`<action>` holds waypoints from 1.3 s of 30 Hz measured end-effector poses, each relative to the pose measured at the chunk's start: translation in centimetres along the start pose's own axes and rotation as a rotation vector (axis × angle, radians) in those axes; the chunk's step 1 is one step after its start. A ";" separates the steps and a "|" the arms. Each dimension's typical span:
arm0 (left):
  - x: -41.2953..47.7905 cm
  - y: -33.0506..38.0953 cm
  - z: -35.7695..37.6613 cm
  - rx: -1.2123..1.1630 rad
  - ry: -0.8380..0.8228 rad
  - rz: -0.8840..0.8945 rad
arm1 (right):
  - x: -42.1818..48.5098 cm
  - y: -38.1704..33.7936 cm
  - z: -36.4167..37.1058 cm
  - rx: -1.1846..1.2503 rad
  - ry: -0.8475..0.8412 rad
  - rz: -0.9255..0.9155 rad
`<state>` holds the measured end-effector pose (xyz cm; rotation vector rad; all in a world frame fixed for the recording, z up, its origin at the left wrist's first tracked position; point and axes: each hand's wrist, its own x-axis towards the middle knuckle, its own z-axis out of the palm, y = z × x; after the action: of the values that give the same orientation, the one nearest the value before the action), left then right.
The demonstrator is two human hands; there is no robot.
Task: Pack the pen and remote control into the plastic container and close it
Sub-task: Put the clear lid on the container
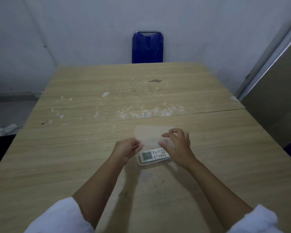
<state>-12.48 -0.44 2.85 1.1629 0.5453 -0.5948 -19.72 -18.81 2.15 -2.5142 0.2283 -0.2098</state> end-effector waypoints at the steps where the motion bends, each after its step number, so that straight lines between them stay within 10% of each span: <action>1: 0.0 -0.4 -0.1 0.014 0.007 0.008 | 0.3 0.4 0.3 -0.017 0.017 0.068; 6: -0.3 -2.7 -0.7 0.063 -0.003 0.032 | 2.1 2.3 1.2 0.108 -0.004 0.379; 18: 0.7 -6.0 -1.4 0.773 0.417 0.391 | 2.6 3.7 2.1 0.048 -0.002 0.323; 39: 2.9 -5.6 -1.3 1.054 0.375 0.469 | 3.9 6.1 2.4 -0.050 -0.208 0.482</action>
<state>-14.27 -1.24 -3.28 2.3498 0.2217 -0.2227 -16.11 -23.18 -2.95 -2.4213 0.7449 0.2510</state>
